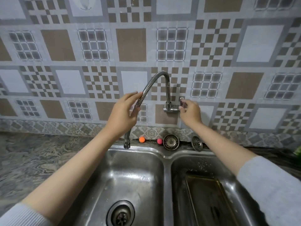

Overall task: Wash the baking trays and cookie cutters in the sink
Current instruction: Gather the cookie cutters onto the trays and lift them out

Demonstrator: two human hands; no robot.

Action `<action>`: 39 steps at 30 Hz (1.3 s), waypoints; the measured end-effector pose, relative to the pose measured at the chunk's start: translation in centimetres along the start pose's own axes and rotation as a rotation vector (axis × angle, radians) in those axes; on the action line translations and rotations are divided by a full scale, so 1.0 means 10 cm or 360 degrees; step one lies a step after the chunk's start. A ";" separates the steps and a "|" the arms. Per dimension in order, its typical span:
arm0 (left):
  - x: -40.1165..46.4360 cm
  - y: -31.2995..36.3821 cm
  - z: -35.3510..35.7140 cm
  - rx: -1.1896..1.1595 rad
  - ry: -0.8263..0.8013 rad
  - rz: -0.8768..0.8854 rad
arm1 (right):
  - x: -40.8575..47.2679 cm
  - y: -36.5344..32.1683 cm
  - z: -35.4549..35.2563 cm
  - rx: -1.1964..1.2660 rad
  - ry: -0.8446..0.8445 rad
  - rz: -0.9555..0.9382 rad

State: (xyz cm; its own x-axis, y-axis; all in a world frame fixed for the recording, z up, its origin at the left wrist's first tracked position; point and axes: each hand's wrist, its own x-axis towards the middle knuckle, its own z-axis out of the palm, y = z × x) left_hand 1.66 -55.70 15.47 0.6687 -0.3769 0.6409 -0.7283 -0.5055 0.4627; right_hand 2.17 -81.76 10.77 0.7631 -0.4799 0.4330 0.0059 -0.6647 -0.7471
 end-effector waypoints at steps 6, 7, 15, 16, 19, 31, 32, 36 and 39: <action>-0.96 0.39 0.50 -0.0174 -0.0017 0.0123 | -1.65 0.46 -0.39 0.0110 -0.0692 0.0238; -1.19 0.44 0.65 -0.0237 -0.0216 0.0091 | -1.92 0.60 -0.46 0.0083 -0.0829 0.0337; -2.36 0.84 1.62 -0.0150 -0.1932 -0.0216 | -3.27 1.64 -0.72 -0.0552 -0.1749 0.1050; -2.39 0.85 1.72 -0.0103 -0.2041 -0.0246 | -3.35 1.73 -0.70 -0.0602 -0.1763 0.1101; -2.43 0.90 2.00 0.0202 -0.2326 -0.0263 | -3.48 1.86 -0.62 -0.0387 -0.1814 0.1478; -2.47 0.79 2.49 0.0353 -0.2809 -0.0228 | -3.65 1.99 -0.23 0.0428 -0.1585 0.2198; -2.49 0.78 2.50 0.0346 -0.2824 -0.0236 | -3.67 2.00 -0.22 0.0465 -0.1578 0.2209; -2.54 0.77 2.48 0.0338 -0.2855 -0.0357 | -3.70 2.02 -0.19 0.0576 -0.1584 0.2253; -2.53 0.78 2.43 0.0293 -0.2817 -0.0431 | -3.70 2.00 -0.21 0.0655 -0.1588 0.2299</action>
State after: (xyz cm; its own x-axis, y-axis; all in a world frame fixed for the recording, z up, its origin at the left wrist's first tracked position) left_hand -17.31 -68.91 -12.02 0.1934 -0.5115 -0.8372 -0.6413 -0.7117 0.2867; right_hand -27.29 -78.44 -19.12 0.3704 0.1019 -0.9233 -0.9214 0.1664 -0.3513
